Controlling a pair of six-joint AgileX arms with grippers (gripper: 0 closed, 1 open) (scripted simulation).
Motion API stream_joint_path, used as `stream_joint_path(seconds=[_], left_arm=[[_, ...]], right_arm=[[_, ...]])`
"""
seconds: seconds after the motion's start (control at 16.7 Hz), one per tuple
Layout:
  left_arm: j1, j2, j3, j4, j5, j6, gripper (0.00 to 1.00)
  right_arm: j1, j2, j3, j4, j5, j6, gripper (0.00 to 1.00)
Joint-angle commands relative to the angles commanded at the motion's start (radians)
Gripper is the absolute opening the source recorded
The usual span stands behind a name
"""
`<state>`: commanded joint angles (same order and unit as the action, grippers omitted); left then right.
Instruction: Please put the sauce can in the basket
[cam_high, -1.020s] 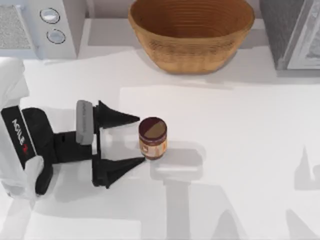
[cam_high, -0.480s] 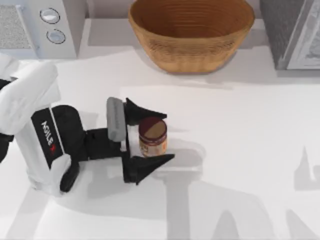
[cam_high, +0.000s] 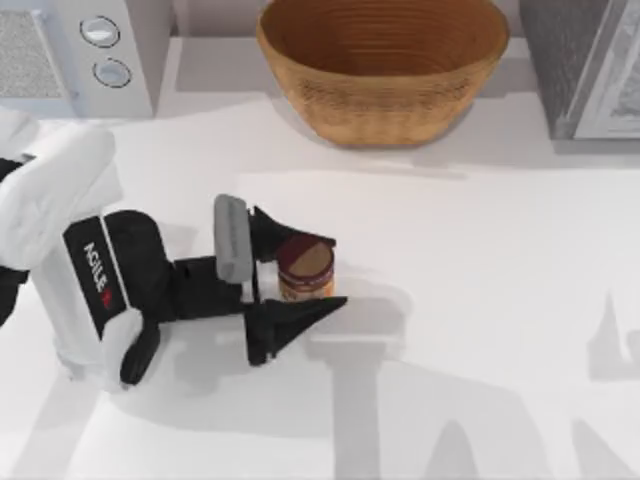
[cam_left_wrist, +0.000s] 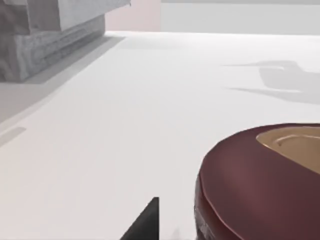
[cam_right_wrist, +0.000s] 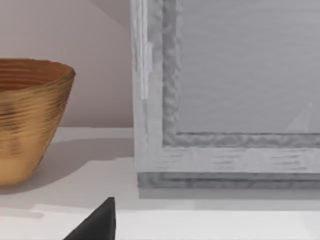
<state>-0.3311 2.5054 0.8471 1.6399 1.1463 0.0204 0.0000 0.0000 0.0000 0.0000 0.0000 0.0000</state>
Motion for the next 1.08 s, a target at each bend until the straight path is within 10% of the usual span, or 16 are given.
stream_joint_path(seconds=[0.42, 1.08], left_arm=[[0.000, 0.000, 0.000, 0.000, 0.000, 0.000, 0.02], [0.013, -0.015, -0.014, -0.006, 0.004, 0.003, 0.00]], right_arm=[[0.000, 0.000, 0.000, 0.000, 0.000, 0.000, 1.00], [0.000, 0.000, 0.000, 0.000, 0.000, 0.000, 1.00]])
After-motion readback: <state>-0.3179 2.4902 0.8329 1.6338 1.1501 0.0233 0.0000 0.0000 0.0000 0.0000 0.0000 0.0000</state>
